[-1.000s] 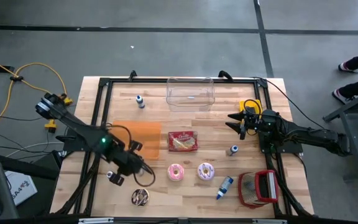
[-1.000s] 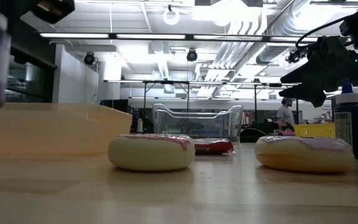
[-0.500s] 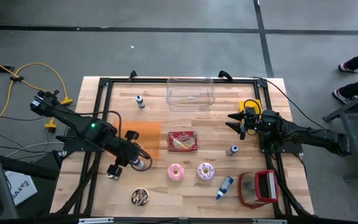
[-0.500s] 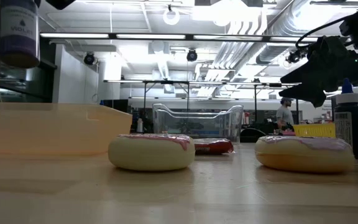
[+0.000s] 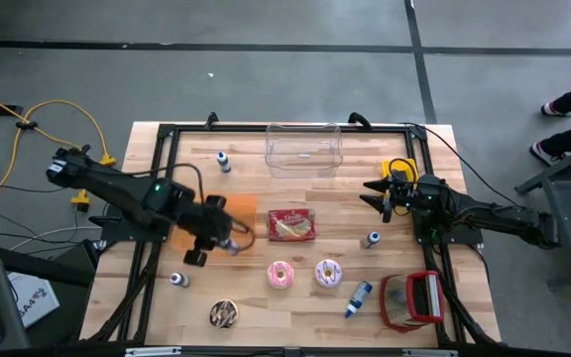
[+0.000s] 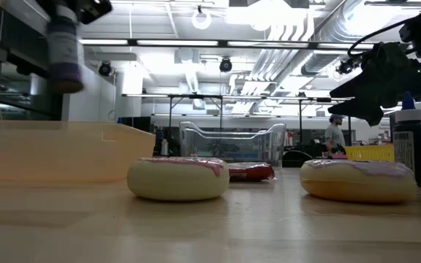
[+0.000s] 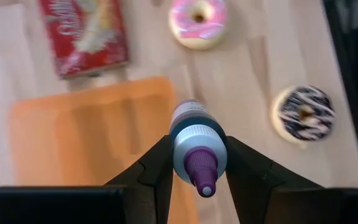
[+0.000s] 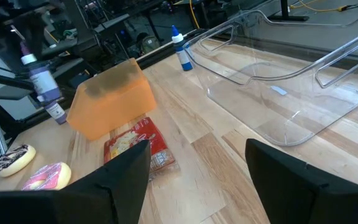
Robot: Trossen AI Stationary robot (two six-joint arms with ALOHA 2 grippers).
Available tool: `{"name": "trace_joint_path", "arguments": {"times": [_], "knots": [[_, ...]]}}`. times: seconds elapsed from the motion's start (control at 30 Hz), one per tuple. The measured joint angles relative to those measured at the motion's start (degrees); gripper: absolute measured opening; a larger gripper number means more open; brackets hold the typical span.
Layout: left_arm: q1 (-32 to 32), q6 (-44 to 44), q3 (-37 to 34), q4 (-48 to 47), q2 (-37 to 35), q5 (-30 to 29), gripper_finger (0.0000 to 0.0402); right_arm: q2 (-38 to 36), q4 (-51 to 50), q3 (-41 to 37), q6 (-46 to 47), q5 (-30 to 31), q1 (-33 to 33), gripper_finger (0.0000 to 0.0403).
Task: Pick & Place Food Item
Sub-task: Put the left violet food coloring bottle into the transparent bin
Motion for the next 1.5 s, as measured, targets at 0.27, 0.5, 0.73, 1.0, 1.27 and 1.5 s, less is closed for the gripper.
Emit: {"name": "trace_joint_path", "arguments": {"times": [0.27, 0.5, 0.73, 1.0, 1.27, 1.5], "knots": [[14.5, 6.5, 0.0, 4.0, 0.0, -0.1, 0.0116, 0.0, 0.0, 0.0, 0.0, 0.0, 0.0, 0.0250], [28.1, 10.4, 0.0, 6.0, 0.0, -0.1, 0.0116, 0.0, 0.0, 0.0, 0.0, 0.0, 0.0, 0.0250], [38.4, 14.2, 0.0, 8.2, 0.0, -0.1, 0.0116, 0.0, 0.0, 0.0, 0.0, 0.0, 0.0, 0.0250], [45.3, 15.0, 0.0, 10.6, 0.0, -0.1, 0.0116, 0.0, 0.0, 0.0, 0.0, 0.0, 0.0, 0.0250], [45.7, 14.5, 0.2, 11.6, 0.0, -0.6, 0.0116, 0.0, 0.0, 0.0, 0.0, 0.0, 0.0, 0.0250], [45.7, 15.2, 5.9, 10.6, 4.7, -2.7, 0.0116, 0.0, 0.0, 0.0, 0.0, 0.0, 0.0, 0.0250]]}}
